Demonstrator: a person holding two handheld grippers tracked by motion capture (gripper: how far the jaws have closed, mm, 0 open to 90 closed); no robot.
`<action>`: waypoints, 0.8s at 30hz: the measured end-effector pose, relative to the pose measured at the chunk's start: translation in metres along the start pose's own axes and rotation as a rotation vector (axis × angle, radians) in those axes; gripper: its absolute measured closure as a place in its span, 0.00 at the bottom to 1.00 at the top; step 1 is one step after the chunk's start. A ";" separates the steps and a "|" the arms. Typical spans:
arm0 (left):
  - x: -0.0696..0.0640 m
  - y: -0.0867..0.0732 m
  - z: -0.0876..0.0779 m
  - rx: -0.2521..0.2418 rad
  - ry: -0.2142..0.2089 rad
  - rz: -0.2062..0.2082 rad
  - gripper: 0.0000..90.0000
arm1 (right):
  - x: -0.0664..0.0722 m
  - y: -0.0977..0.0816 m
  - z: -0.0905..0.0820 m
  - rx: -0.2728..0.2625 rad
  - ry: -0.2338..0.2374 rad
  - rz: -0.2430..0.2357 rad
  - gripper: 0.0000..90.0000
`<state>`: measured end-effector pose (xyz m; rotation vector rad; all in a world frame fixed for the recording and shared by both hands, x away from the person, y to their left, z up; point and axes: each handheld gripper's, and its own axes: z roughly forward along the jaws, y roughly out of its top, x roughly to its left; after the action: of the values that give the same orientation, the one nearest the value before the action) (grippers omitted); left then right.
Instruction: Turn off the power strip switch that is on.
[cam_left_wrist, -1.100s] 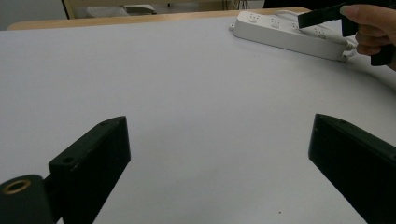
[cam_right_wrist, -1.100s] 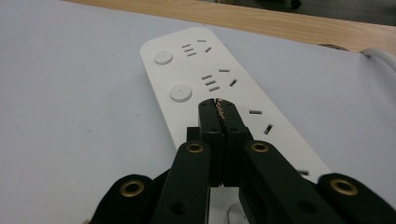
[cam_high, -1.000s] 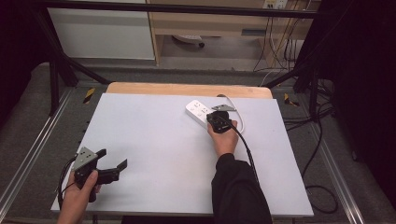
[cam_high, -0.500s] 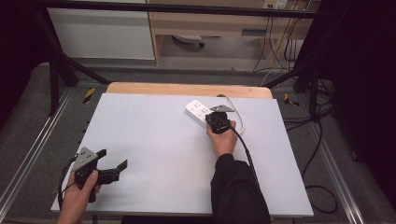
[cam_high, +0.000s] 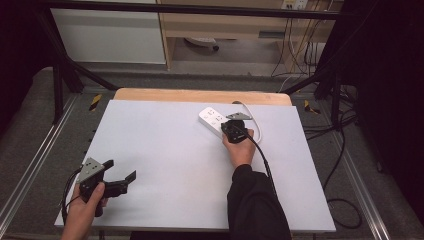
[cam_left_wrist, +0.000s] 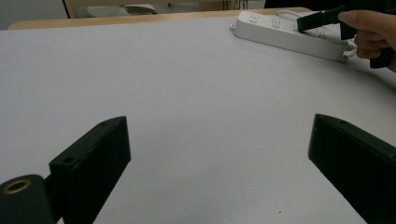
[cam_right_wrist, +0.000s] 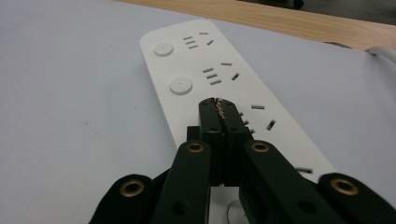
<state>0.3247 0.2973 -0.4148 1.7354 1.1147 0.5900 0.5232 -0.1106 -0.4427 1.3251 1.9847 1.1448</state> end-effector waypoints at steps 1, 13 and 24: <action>0.000 0.000 0.000 -0.001 0.000 -0.001 0.06 | 0.000 0.000 0.000 0.002 -0.002 -0.003 1.00; 0.000 0.000 0.000 -0.003 0.003 0.000 0.06 | 0.003 -0.002 0.001 -0.018 -0.004 -0.009 1.00; 0.001 0.000 -0.001 0.000 0.011 -0.008 0.06 | 0.005 -0.007 0.000 -0.046 -0.016 -0.026 1.00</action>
<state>0.3250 0.2988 -0.4148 1.7290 1.1290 0.5958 0.5179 -0.1075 -0.4479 1.2772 1.9474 1.1577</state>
